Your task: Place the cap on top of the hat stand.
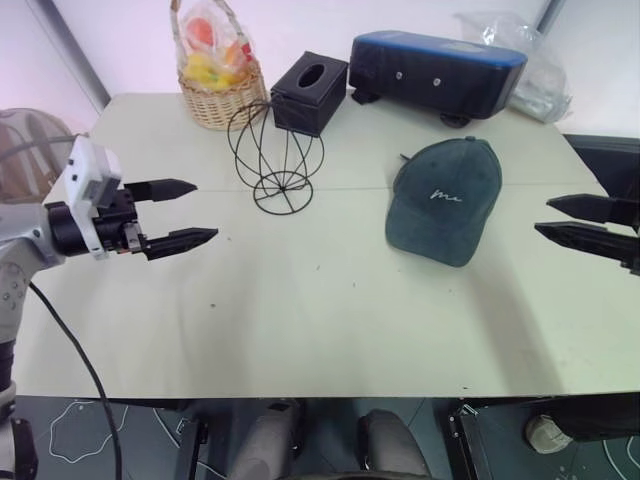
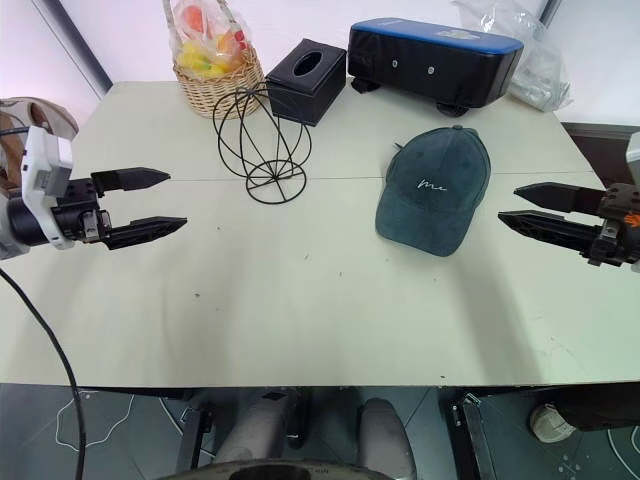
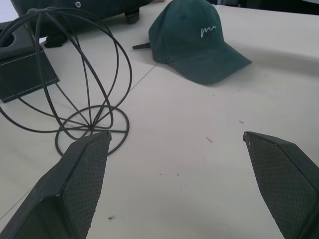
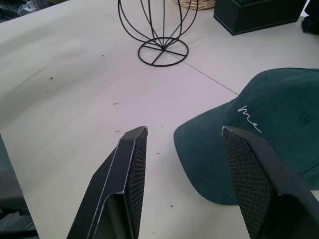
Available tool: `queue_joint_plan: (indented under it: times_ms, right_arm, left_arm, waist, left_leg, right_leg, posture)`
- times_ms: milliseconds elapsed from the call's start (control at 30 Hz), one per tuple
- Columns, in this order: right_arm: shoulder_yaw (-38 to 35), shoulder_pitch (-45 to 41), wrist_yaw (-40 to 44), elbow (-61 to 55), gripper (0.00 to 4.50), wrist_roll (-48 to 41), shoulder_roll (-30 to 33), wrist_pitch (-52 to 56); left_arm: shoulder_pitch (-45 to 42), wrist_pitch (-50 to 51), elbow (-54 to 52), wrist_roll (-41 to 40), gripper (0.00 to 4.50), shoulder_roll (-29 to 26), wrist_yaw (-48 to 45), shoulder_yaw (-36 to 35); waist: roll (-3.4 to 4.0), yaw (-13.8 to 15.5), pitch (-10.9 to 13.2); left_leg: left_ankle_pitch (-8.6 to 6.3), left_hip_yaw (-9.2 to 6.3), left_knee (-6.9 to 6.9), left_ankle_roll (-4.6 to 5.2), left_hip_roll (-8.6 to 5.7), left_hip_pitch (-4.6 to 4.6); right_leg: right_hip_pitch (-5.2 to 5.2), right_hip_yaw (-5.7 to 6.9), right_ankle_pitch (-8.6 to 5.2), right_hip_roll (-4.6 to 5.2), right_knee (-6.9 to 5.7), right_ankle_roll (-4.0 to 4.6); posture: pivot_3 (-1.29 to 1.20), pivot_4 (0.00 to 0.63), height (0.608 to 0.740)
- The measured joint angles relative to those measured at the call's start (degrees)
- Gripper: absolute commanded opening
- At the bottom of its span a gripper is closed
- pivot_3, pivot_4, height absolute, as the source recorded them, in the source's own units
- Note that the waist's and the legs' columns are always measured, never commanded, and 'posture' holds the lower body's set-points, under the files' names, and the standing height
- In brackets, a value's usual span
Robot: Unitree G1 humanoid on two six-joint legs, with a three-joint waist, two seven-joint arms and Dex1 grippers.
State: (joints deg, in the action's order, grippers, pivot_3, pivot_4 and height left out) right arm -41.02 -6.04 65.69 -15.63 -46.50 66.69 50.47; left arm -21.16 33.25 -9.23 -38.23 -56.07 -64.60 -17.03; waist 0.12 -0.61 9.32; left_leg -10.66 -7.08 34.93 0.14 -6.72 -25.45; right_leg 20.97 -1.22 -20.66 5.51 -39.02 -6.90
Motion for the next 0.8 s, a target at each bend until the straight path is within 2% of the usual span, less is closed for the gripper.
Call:
queue_joint_plan:
  times_ms: [800]
  right_arm:
    - [0.0, 0.3, 1.0, 0.2, 2.43, 0.3, 0.5, 0.0]
  left_arm:
    - [-1.4, 0.3, 0.0, -1.3, 4.47, 0.6, 1.6, 0.0]
  waist:
    - [0.0, 0.0, 0.0]
  left_leg:
    - [0.0, 0.01, 0.0, 0.0, 0.0, 0.0]
  right_leg:
    - [-0.01, 0.0, 0.0, 0.0, 0.0, 0.0]
  posture:
    - [0.0, 0.15, 0.74]
